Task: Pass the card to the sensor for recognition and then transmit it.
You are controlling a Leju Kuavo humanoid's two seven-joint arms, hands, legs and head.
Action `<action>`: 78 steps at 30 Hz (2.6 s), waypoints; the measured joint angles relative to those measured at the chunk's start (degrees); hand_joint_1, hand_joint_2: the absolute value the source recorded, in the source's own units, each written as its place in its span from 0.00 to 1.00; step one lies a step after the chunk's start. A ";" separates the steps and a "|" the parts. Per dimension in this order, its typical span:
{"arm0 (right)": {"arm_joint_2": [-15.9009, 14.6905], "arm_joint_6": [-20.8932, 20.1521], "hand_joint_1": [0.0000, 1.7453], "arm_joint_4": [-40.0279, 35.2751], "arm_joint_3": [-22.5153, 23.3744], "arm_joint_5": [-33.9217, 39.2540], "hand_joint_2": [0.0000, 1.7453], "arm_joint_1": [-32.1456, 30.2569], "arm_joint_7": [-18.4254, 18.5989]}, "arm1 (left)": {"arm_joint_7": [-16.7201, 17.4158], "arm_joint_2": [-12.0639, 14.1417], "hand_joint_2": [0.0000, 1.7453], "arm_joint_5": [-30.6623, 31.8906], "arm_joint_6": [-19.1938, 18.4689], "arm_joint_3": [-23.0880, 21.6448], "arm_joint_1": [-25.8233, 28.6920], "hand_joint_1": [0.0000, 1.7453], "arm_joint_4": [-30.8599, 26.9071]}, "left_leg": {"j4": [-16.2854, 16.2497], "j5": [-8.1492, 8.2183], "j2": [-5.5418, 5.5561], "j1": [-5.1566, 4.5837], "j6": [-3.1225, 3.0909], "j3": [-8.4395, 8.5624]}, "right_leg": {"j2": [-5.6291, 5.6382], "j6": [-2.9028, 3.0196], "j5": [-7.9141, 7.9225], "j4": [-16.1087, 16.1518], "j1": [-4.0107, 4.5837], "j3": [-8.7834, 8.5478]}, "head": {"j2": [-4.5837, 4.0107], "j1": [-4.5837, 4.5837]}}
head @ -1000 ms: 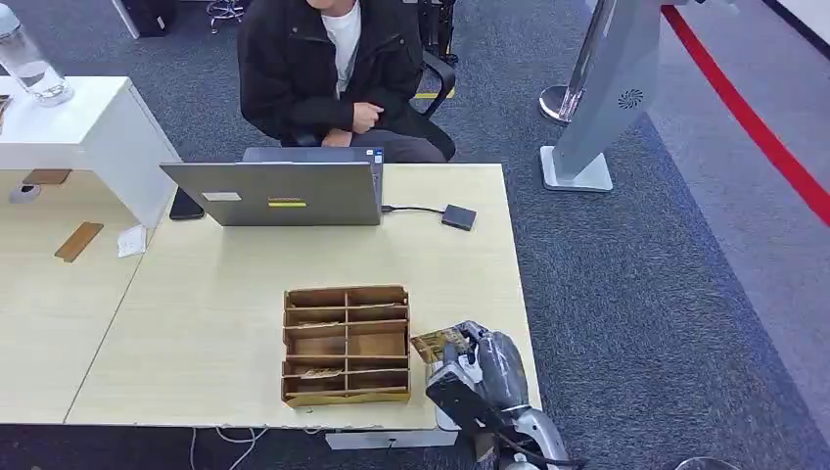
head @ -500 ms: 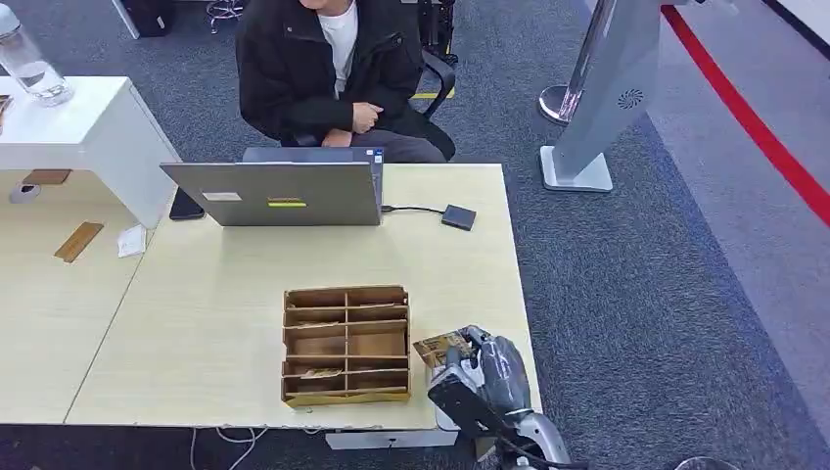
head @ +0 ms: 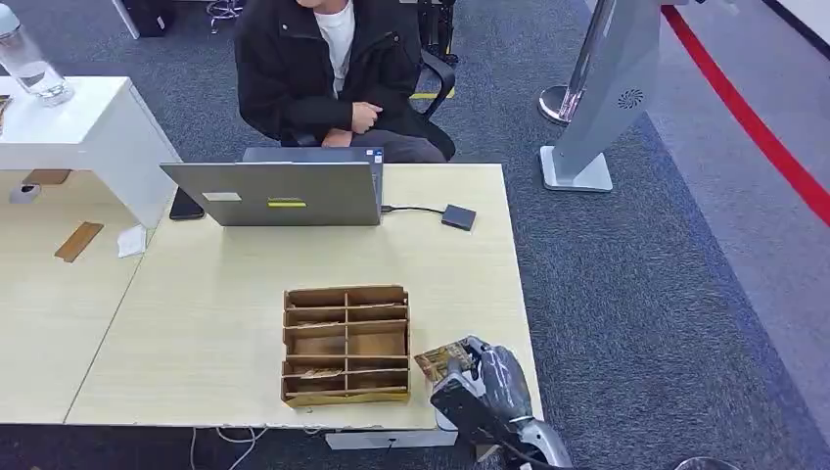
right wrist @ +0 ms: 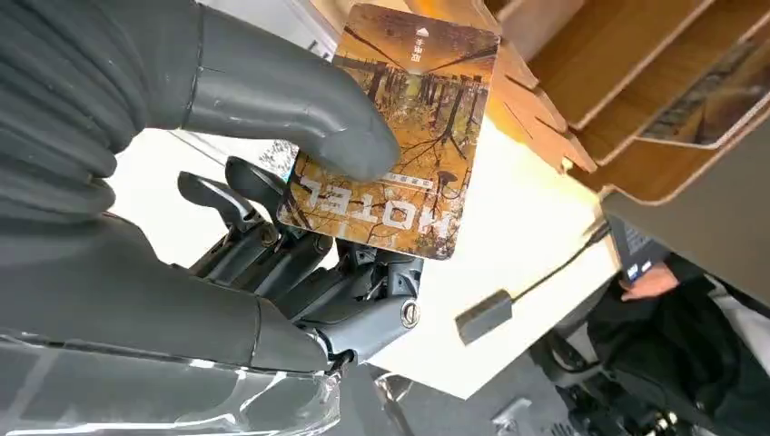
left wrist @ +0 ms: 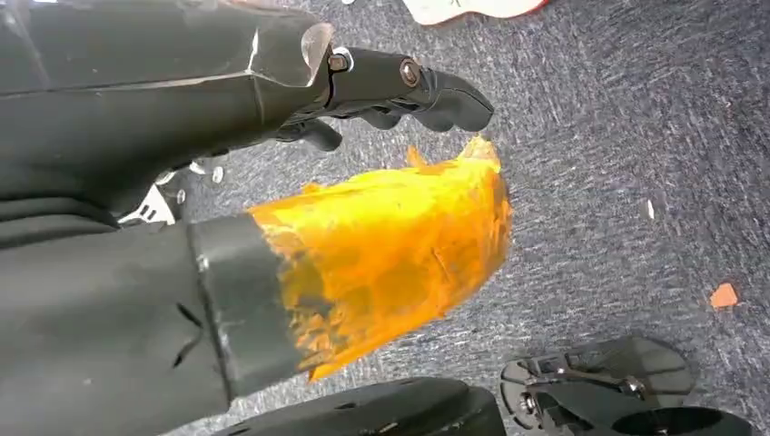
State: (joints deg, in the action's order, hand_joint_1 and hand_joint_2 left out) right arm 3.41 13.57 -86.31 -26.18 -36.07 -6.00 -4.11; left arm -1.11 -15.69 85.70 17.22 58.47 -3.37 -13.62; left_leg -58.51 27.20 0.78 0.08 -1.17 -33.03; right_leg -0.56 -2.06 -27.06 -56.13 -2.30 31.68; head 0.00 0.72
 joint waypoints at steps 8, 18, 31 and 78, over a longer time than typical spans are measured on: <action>-0.68 -0.96 1.00 0.04 0.00 -0.09 1.00 -0.14 0.98 | 0.00 0.00 0.00 -0.07 0.00 0.22 0.00 0.00 0.00 | 0.00 0.00 0.00 0.00 0.00 0.00 | 0.00 0.00 0.00 0.00 0.00 0.00 | 0.00 0.00; -0.98 -1.57 1.00 0.15 0.00 -0.76 1.00 -0.11 2.25 | 0.00 0.00 0.00 -0.04 -0.02 0.22 0.00 0.00 0.00 | 0.00 0.00 0.00 0.00 0.00 0.00 | 0.00 0.00 0.00 0.00 0.00 0.00 | 0.00 0.00; -1.25 -2.34 1.00 0.63 0.00 -1.46 1.00 -0.07 3.45 | 0.00 0.00 0.00 0.02 -0.02 0.22 0.00 0.00 0.00 | 0.00 0.00 0.00 0.00 0.00 -0.01 | 0.00 0.00 0.00 0.00 0.00 0.00 | 0.00 0.00; -1.70 -2.93 1.00 4.77 0.11 -11.85 1.00 1.49 14.78 | 0.52 0.00 0.00 -0.42 0.00 1.40 0.10 0.00 0.00 | 0.00 0.00 0.00 0.00 0.00 0.01 | 0.00 0.00 0.00 0.00 0.00 -0.02 | 0.00 0.00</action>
State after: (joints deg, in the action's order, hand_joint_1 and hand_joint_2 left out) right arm 1.70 10.64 -81.55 -26.08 -47.91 -4.51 10.67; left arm -0.59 -15.69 85.29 17.22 59.87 -3.27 -13.62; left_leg -58.51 27.20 0.78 0.08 -1.17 -33.02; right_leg -0.56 -2.06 -27.06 -56.12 -2.30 31.66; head 0.00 0.72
